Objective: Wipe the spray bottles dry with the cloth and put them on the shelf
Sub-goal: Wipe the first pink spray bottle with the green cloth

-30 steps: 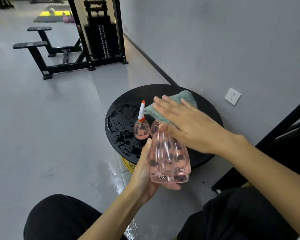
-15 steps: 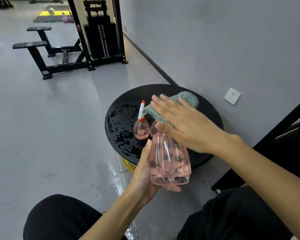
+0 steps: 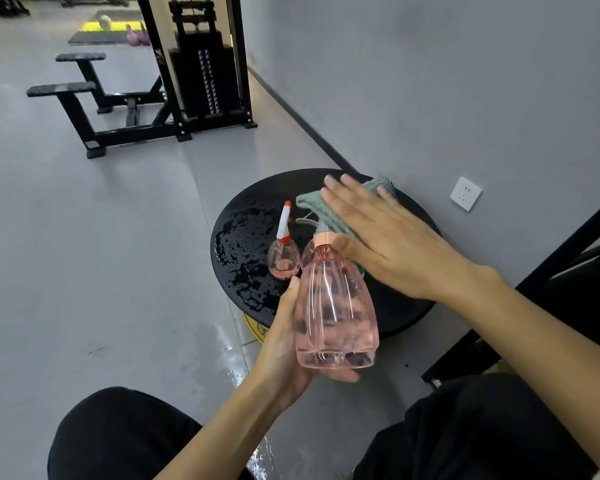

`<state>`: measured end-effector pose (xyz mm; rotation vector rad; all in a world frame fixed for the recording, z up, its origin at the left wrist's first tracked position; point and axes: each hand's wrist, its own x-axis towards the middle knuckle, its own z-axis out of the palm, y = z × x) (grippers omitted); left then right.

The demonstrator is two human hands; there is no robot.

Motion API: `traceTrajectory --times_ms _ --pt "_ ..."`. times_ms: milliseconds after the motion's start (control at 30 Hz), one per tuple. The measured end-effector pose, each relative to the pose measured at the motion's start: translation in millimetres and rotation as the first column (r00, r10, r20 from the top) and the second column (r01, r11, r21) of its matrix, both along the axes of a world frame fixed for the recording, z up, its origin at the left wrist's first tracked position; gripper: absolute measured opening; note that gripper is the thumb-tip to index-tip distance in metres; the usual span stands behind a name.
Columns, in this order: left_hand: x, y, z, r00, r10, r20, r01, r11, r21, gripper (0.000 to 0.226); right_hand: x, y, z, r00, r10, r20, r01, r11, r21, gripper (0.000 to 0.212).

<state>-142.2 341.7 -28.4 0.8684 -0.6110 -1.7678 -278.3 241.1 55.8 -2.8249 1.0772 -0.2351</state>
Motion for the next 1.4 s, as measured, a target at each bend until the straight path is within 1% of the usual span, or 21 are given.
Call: traceTrajectory --times_ms 100,233,300,367,433,467,533,600,667,733,800,900,967,1033,1167,1233,1300,1400 --pt "-2 0 3 1.0 -0.006 -0.015 0.006 1.0 0.003 0.062 2 3 -3 1.0 -0.014 0.002 0.014 1.0 -0.015 0.08" --pt "-2 -1 1 0.999 0.002 0.032 -0.002 1.0 -0.007 0.059 7 23 -8 0.991 0.132 -0.004 -0.131 0.988 0.086 0.078" --pt "-1 0 1 1.0 0.013 0.028 -0.013 1.0 -0.011 0.058 7 23 -9 0.985 0.174 0.008 -0.173 0.978 0.115 0.076" --pt "-1 2 -1 1.0 0.022 0.008 -0.022 1.0 0.0 0.059 7 14 -8 0.991 0.133 -0.004 -0.132 0.989 0.073 0.08" --pt "-1 2 -2 1.0 0.016 -0.01 -0.016 1.0 0.01 0.061 4 1 -5 0.999 0.039 -0.008 -0.039 0.999 0.015 0.084" --pt "-1 2 -3 1.0 0.011 -0.013 -0.011 1.0 0.012 0.062 4 -3 -3 1.0 0.003 0.003 -0.003 1.0 0.007 0.085" --pt "0 2 -1 1.0 0.011 -0.008 -0.011 1.0 0.018 0.062 5 -3 -1 1.0 -0.011 -0.002 0.011 1.0 0.012 0.086" --pt "0 1 0 1.0 0.022 -0.003 -0.021 1.0 0.009 0.06 10 7 -2 0.999 0.043 -0.03 -0.042 0.999 0.027 0.087" --pt "1 0 3 0.999 0.03 0.027 -0.029 0.999 -0.018 0.055 16 20 -3 0.991 0.133 -0.025 -0.13 0.988 0.078 0.086" --pt "2 0 3 0.998 0.041 0.048 -0.039 0.999 -0.027 0.057 19 23 -3 0.982 0.188 -0.011 -0.186 0.977 0.108 0.082" --pt "3 0 2 0.999 0.027 0.047 -0.026 0.999 -0.02 0.059 18 15 0 0.987 0.161 -0.021 -0.16 0.985 0.068 0.081" --pt "4 1 -1 0.999 -0.007 0.043 0.008 1.0 -0.009 0.069 12 0 2 0.999 0.028 -0.036 -0.029 1.0 -0.011 0.083" --pt "4 2 -3 0.999 -0.017 0.037 0.017 1.0 -0.013 0.069 10 -4 1 1.0 -0.019 -0.023 0.018 0.999 -0.028 0.083" --pt "4 2 -4 1.0 -0.001 0.031 0.001 1.0 -0.012 0.067 10 3 -2 1.0 -0.004 -0.029 0.003 1.0 -0.015 0.082" --pt "4 0 -2 1.0 0.013 0.017 -0.013 1.0 -0.006 0.063 10 25 -7 0.991 0.13 -0.02 -0.128 0.989 0.078 0.079" --pt "4 0 -1 1.0 0.007 0.022 -0.007 1.0 -0.004 0.064 8 23 -7 0.984 0.176 -0.011 -0.175 0.981 0.085 0.075" --pt "3 1 -1 0.999 -0.01 0.04 0.011 1.0 -0.012 0.066 6 13 -5 0.988 0.153 -0.011 -0.153 0.987 0.042 0.078" --pt "1 1 -3 1.0 -0.012 0.01 0.012 1.0 -0.015 0.068 4 -2 0 1.0 0.02 0.003 -0.02 1.0 0.003 0.081"
